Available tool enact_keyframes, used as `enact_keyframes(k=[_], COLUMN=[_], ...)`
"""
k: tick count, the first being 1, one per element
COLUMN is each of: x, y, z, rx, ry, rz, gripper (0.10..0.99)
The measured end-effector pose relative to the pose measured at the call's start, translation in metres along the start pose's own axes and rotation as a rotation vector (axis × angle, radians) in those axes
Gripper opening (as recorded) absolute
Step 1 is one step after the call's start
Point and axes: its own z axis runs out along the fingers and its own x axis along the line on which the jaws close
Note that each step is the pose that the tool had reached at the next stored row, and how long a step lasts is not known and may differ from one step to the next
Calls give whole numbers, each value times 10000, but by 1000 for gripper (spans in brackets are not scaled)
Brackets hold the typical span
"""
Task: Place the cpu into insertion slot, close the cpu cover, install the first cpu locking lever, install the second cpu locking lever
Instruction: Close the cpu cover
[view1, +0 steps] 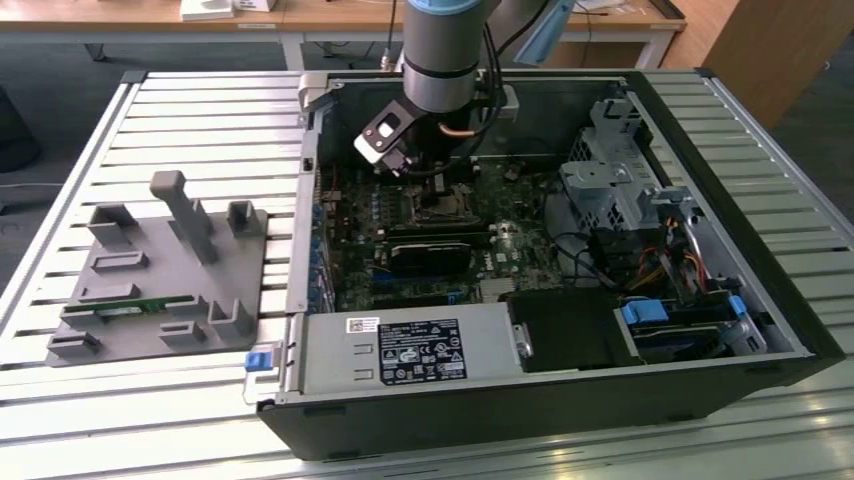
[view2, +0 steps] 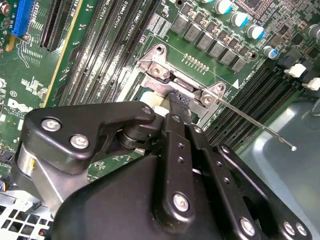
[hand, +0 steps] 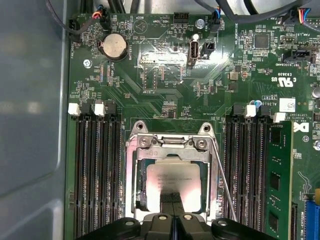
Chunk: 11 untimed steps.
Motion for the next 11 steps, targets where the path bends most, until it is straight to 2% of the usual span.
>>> enact_keyframes(k=[3, 5, 11], x=[5, 3, 8], y=[3, 1, 2], z=[-17, -62, -156], rx=[-13, 1, -1], ry=[22, -1, 2], rz=[-1, -1, -1], gripper=[106, 106, 106])
